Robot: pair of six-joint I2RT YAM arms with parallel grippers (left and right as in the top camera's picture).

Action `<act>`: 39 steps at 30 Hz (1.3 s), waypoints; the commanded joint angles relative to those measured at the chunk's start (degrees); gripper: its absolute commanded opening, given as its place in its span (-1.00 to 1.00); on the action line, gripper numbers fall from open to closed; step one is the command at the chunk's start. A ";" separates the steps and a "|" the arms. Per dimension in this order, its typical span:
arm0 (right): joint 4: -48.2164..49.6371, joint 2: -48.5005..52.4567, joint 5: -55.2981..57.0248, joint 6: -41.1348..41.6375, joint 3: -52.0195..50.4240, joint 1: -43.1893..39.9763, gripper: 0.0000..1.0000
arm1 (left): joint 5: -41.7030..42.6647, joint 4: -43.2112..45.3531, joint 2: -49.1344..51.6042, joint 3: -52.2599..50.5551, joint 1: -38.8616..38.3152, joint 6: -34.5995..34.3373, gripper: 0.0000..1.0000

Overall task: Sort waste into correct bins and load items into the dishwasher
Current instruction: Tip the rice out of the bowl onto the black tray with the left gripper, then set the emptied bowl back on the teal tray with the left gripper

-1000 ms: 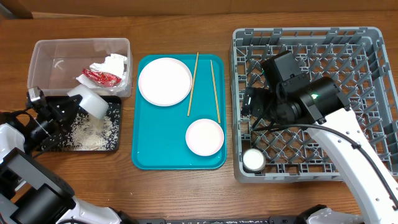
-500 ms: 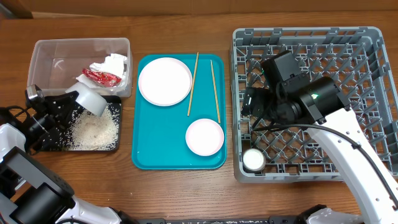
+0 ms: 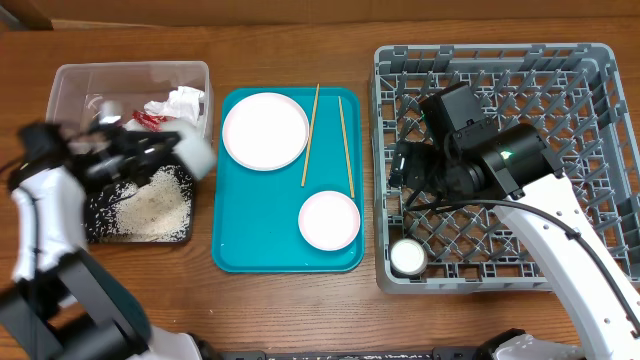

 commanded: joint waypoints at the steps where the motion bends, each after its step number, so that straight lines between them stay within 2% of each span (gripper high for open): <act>1: 0.15 -0.35 0.76 -0.42 0.92 -0.09 0.86 | -24.11 -1.22 -7.85 2.25 -13.11 0.48 -0.92; 2: 0.15 -0.35 0.76 -0.42 0.92 -0.09 0.86 | -29.83 -2.12 -8.15 2.25 -16.65 0.52 -0.92; 5: 0.13 -0.35 0.76 -0.42 0.92 -0.09 0.86 | -55.93 -7.63 -6.32 2.23 -33.03 1.99 -0.92; 9: 0.13 -0.35 0.76 -0.44 0.92 -0.09 0.86 | -67.41 -11.28 -1.66 2.23 -44.30 1.97 -0.92; 14: 0.15 -0.35 0.79 -0.42 0.92 -0.09 0.86 | -68.32 -13.16 4.98 2.23 -50.58 1.99 -0.92; 16: 0.13 -0.35 0.76 -0.42 0.92 -0.09 0.86 | -68.32 -13.33 6.80 2.23 -51.28 1.99 -0.85; 18: 0.13 -0.35 0.76 -0.42 0.92 -0.09 0.86 | -68.11 -13.55 7.52 2.23 -51.30 1.99 -0.49; 19: 0.17 -0.35 0.76 -0.42 0.92 -0.09 0.86 | -68.11 -13.51 7.45 2.32 -51.28 1.99 -0.21; 22: 0.24 -0.35 0.76 -0.42 0.92 -0.09 0.86 | -67.21 -15.02 7.06 5.18 -51.17 2.01 -0.04; 26: 0.46 -0.35 0.79 -0.42 0.92 -0.09 0.86 | -66.77 -20.09 7.06 12.85 -51.19 4.70 0.00; 29: 0.94 -0.35 0.76 -0.42 0.92 -0.09 0.86 | -62.23 -20.15 7.06 15.96 -51.25 13.73 0.08; 30: 1.07 -0.35 0.76 -0.42 0.92 -0.09 0.86 | -59.91 -19.23 7.10 15.87 -51.25 18.75 0.10; 33: 1.25 -0.35 0.76 -0.42 0.92 -0.09 0.86 | -58.75 -17.35 7.89 14.86 -51.93 26.82 0.11; 35: 1.25 -0.35 0.79 -0.42 0.92 -0.09 0.86 | -58.82 -16.33 8.92 13.88 -52.78 28.92 0.13; 39: 1.22 -0.35 0.76 -0.42 0.92 -0.09 0.86 | -61.96 -15.89 11.93 13.09 -53.88 28.87 0.14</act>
